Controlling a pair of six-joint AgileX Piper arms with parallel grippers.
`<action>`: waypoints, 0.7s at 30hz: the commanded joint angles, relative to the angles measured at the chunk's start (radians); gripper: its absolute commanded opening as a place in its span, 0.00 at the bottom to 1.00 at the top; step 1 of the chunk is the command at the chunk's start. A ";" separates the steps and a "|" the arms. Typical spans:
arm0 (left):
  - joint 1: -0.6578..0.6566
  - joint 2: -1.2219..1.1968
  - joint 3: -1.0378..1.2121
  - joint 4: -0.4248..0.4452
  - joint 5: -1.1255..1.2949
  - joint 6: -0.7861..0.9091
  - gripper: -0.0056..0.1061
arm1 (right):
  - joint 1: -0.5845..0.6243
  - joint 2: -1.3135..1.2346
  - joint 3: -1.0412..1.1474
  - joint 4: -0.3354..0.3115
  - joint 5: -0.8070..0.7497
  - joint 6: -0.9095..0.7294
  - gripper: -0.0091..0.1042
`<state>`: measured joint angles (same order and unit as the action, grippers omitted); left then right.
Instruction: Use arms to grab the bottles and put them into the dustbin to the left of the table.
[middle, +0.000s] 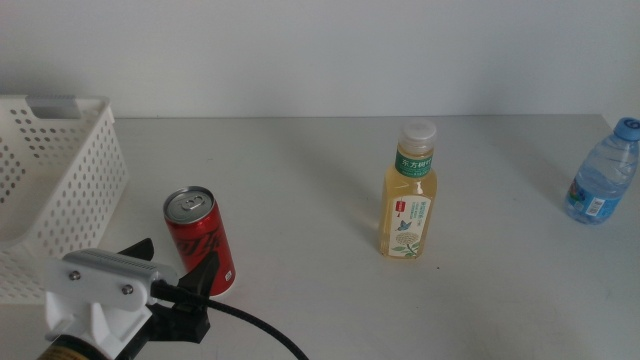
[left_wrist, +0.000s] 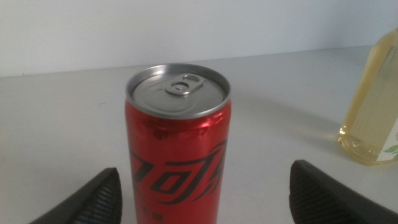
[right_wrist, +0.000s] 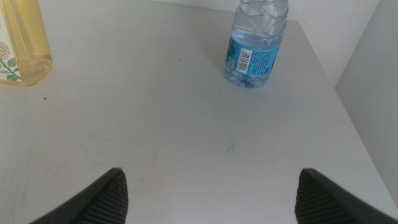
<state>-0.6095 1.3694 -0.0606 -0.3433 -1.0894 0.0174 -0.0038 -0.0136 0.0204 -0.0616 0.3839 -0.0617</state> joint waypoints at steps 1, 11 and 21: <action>-0.004 -0.013 -0.035 0.013 -0.052 0.002 0.87 | -0.006 -0.022 -0.002 -0.013 -0.062 -0.013 0.83; 0.085 -0.014 -0.072 0.099 0.057 -0.004 0.87 | -0.006 -0.022 -0.002 -0.013 -0.062 -0.013 0.83; 0.407 0.024 -0.136 0.595 0.143 -0.195 0.87 | -0.006 -0.022 -0.002 -0.013 -0.062 -0.013 0.83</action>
<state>-0.2325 1.3947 -0.1623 0.1756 -0.8791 -0.1290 -0.0038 -0.0136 0.0204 -0.0616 0.3832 -0.0617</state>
